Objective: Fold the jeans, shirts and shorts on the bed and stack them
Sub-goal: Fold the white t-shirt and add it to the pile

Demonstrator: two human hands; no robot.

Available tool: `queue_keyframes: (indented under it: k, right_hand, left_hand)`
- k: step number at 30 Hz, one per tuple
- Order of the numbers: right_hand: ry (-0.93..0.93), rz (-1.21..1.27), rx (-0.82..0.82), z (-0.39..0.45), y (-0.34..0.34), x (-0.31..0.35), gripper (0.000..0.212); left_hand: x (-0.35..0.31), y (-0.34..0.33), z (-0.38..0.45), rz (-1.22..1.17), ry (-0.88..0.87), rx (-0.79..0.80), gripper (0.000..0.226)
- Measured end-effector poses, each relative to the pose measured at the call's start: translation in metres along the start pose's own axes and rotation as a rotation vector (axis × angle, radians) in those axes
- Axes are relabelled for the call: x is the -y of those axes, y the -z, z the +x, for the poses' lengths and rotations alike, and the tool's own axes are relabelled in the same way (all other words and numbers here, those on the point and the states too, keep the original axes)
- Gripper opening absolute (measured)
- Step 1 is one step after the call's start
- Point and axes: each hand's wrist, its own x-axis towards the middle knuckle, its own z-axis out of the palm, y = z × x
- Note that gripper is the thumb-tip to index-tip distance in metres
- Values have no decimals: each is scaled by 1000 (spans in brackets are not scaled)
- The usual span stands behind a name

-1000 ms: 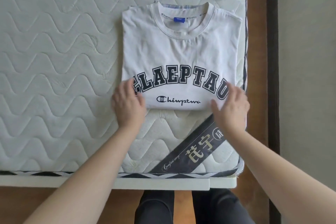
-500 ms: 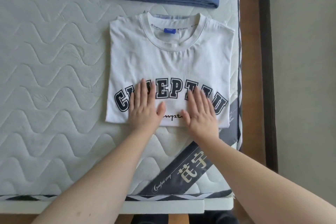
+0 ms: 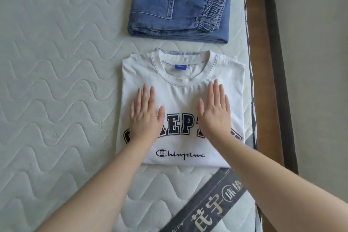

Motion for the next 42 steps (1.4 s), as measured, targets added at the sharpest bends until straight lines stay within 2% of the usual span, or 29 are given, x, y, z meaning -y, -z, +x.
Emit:
queue_keyframes:
  k: [4,8,10,17,22,25,29,33,35,39,42]
  right_hand:
    - [35,-51,-33,64,0,4,61]
    - [41,-92,37,100,-5,-1,66]
    - [73,-130,67,109,-12,-2,67]
    - [95,-194,-8,116,-33,-4,66]
    - [127,-100,113,123,-25,-13,65]
    - [158,6,172,130,-6,-19,65]
    - [-57,-48,76,106,5,-46,70]
    - [-211,-55,105,65,3,-63,72]
    - [-131,-72,104,34,0,-52,69]
    - [120,-54,174,-58,-26,-13,63]
    - [241,-106,177,-113,-43,-6,62]
  left_hand:
    - [-9,0,81,77,3,11,68]
    - [-3,-7,125,103,-71,57,72]
    - [-1,-15,130,89,-73,59,73]
    - [2,-31,135,103,-49,35,79]
    - [9,-33,145,135,-50,183,74]
    - [9,-18,153,59,-68,261,70]
    - [25,-8,114,-9,49,77,68]
    - [46,-15,41,-52,226,27,66]
    - [36,-15,6,-50,176,4,67]
    - [5,-27,-76,14,-98,34,64]
    - [5,-37,-123,50,-138,62,61]
